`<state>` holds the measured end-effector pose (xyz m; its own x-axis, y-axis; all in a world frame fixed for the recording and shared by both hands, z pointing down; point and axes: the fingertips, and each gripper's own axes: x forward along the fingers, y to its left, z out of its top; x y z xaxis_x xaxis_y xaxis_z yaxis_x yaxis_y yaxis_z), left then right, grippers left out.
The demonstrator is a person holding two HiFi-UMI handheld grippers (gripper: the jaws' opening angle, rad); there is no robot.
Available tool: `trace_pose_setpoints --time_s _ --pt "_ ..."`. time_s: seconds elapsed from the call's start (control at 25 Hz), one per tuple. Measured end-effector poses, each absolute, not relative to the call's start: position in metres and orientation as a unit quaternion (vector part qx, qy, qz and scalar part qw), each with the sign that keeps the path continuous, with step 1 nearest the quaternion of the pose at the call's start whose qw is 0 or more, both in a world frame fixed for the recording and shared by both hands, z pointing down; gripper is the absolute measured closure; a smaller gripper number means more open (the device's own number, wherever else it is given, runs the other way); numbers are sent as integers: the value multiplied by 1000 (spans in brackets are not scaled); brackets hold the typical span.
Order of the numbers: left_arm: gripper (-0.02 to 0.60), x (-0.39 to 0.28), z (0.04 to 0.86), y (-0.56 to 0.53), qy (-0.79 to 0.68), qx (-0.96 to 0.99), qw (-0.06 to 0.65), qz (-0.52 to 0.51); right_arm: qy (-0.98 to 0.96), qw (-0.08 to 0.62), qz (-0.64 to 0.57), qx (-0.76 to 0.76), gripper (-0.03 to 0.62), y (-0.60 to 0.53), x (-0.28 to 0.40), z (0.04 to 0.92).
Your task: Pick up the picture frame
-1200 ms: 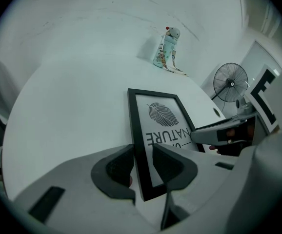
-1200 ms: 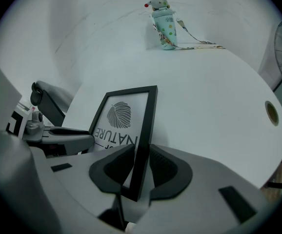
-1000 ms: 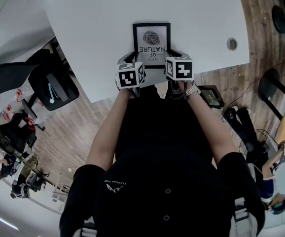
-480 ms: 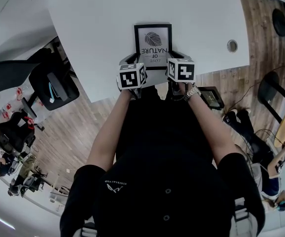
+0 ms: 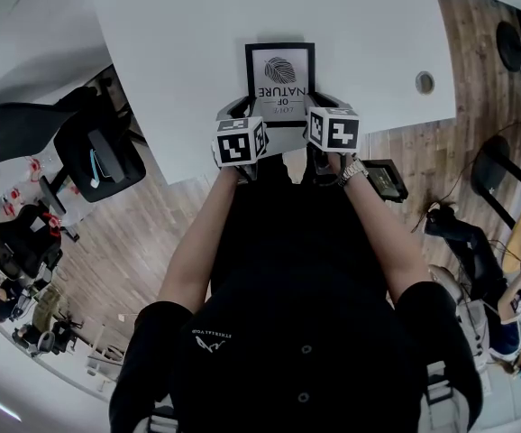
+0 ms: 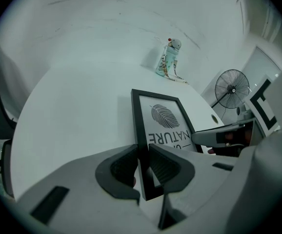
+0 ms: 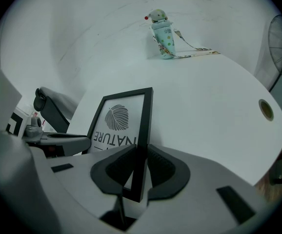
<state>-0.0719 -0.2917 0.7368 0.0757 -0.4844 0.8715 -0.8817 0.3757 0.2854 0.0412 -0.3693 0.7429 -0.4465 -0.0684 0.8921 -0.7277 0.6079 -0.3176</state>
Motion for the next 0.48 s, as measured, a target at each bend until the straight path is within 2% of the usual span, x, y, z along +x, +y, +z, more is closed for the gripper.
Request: trace_pose_setpoints --time_s 0.48 --pt "505 -77 713 -264 -670 538 480 179 -787 424 356 273 526 -340 36 722"
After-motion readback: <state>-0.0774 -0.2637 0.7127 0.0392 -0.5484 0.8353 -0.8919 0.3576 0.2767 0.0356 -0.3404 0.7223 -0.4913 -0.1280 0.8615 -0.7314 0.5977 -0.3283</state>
